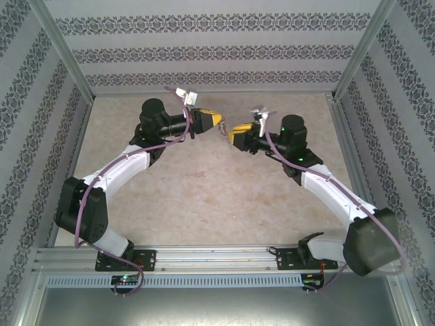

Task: Put the keys on the keyring

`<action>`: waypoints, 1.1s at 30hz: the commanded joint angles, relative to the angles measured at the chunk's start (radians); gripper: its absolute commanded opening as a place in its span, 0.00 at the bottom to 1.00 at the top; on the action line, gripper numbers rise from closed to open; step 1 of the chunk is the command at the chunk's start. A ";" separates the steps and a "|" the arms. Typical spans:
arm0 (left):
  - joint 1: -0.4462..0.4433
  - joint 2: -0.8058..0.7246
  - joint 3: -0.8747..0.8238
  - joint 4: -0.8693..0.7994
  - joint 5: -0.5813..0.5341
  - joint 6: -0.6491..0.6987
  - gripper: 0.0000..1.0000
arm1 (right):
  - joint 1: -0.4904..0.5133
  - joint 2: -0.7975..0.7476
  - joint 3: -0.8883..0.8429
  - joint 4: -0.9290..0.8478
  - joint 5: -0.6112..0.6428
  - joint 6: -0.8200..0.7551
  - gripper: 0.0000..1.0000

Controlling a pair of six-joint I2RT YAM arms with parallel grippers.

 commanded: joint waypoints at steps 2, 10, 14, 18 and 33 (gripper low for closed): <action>-0.011 -0.020 -0.013 0.091 -0.008 0.000 0.00 | -0.026 -0.058 -0.015 0.096 -0.039 0.077 0.41; -0.011 -0.009 -0.027 0.176 -0.005 -0.058 0.00 | -0.028 0.028 0.044 0.275 -0.076 0.244 0.42; -0.011 -0.010 -0.032 0.214 -0.005 -0.085 0.00 | -0.026 0.085 0.049 0.412 -0.105 0.342 0.42; -0.013 -0.006 -0.034 0.251 -0.005 -0.115 0.00 | -0.023 0.138 0.049 0.536 -0.123 0.425 0.43; -0.026 0.007 -0.023 0.258 -0.008 -0.126 0.00 | 0.018 0.203 0.085 0.601 -0.138 0.468 0.43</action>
